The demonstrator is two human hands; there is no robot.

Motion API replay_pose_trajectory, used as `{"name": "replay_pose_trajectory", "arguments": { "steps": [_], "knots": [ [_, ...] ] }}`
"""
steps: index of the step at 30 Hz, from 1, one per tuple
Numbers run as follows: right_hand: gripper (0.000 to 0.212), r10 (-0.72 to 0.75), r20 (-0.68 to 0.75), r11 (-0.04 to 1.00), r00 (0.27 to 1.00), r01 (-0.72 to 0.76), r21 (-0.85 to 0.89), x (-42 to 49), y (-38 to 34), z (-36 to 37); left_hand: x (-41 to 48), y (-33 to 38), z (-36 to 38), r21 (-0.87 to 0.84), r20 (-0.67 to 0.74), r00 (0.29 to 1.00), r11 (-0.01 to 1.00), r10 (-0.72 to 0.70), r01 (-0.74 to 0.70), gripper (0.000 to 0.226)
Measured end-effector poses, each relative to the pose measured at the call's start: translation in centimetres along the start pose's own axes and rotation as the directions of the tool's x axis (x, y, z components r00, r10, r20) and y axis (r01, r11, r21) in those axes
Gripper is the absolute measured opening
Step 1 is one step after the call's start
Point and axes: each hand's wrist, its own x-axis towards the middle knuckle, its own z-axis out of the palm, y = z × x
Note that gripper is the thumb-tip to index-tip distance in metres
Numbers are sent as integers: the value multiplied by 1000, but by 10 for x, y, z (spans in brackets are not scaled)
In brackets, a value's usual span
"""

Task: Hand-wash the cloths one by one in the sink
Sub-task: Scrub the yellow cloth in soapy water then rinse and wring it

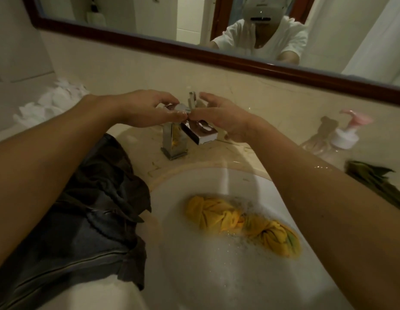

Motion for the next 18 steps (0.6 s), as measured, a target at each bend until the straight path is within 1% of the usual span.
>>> {"name": "replay_pose_trajectory", "arguments": {
  "steps": [2, 4, 7, 8, 11, 13, 15, 16, 17, 18],
  "knots": [
    [96, -4, -84, 999, 996, 1, -34, -18, -2, -5, -5, 10, 1, -6, -24, 1000, 1000, 1, -1, 97],
    [95, -6, -137, 998, 991, -3, -65, -38, 0, -10, -13, 22, 4, 20, -50, 999, 1000, 14, -13, 96],
    [91, -5, -185, 991, 983, -19, -129, -72, 12, -16, -25, 42, 19, 126, -88, 996, 992, 30, -19, 81],
    [89, -4, -196, 988, 981, -26, -150, -84, 19, -17, -29, 49, 27, 163, -96, 995, 986, 39, -23, 81],
    [84, 11, -227, 978, 974, -58, -199, -124, 47, -14, -43, 77, 56, 279, -100, 988, 956, 118, -86, 87],
    [83, 38, -223, 950, 974, -105, -295, -145, 69, -11, -55, 95, 70, 304, -136, 972, 942, 190, -142, 81],
    [83, 57, -196, 885, 979, -141, -444, -161, 91, -7, -66, 109, 86, 391, -178, 944, 900, 279, -192, 69],
    [83, 70, -182, 856, 981, -153, -494, -167, 101, -5, -69, 114, 97, 463, -176, 926, 858, 335, -222, 63],
    [84, 91, -174, 833, 981, -170, -527, -173, 110, -2, -73, 119, 111, 526, -138, 912, 809, 385, -262, 59],
    [86, 112, -156, 808, 981, -182, -561, -177, 118, 1, -75, 121, 126, 556, -70, 911, 774, 406, -303, 58]
  ]
}}
